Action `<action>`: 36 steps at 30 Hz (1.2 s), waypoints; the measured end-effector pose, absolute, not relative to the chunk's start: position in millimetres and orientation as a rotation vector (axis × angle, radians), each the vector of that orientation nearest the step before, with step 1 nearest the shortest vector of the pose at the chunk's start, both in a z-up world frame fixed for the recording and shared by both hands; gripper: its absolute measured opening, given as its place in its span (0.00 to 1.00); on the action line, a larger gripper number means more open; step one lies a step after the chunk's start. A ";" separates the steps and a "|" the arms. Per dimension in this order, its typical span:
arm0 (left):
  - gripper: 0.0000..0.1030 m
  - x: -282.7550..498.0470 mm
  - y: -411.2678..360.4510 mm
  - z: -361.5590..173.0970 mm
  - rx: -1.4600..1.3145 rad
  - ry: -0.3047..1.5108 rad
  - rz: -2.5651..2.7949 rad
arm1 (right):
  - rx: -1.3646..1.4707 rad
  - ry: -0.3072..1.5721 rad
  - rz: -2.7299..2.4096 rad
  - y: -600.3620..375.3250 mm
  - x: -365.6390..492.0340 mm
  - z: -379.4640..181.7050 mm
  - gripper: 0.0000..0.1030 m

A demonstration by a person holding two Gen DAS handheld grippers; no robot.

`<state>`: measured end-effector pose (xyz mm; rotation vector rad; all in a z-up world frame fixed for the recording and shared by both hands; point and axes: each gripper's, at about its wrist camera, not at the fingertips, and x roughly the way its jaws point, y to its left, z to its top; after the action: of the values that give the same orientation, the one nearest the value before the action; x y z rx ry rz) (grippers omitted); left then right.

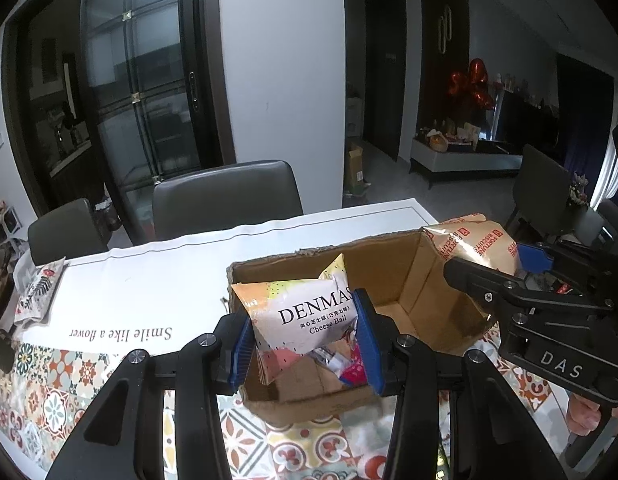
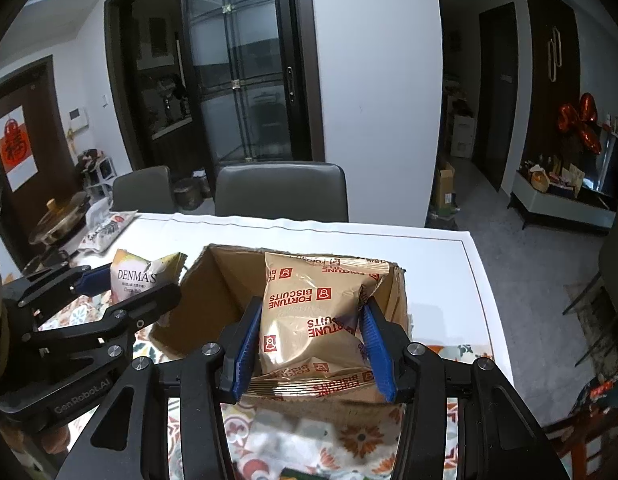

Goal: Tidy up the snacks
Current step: 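Carry both packs over the box and open both tools to release them, then move both tools back from the box toward the remaining snacks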

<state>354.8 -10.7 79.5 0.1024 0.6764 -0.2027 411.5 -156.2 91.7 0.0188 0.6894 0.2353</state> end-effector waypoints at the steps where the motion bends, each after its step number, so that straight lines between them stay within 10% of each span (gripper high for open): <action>1: 0.43 356.8 -11.2 78.8 0.104 0.678 -0.204 | 0.020 0.694 0.231 -157.2 415.2 90.0 0.47; 10: 0.57 371.4 -15.4 68.6 0.114 0.707 -0.185 | 0.035 0.707 0.215 -165.3 430.8 78.8 0.48; 14: 0.63 367.2 -14.4 70.3 0.123 0.699 -0.166 | 0.051 0.704 0.205 -168.0 428.2 78.0 0.69; 36: 0.67 290.7 -7.9 89.9 0.121 0.627 -0.182 | 0.014 0.599 0.205 -162.1 347.3 101.1 0.69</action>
<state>290.7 -7.9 89.9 0.1209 0.6270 -0.1816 347.3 -162.1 101.1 0.0140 0.5987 0.2054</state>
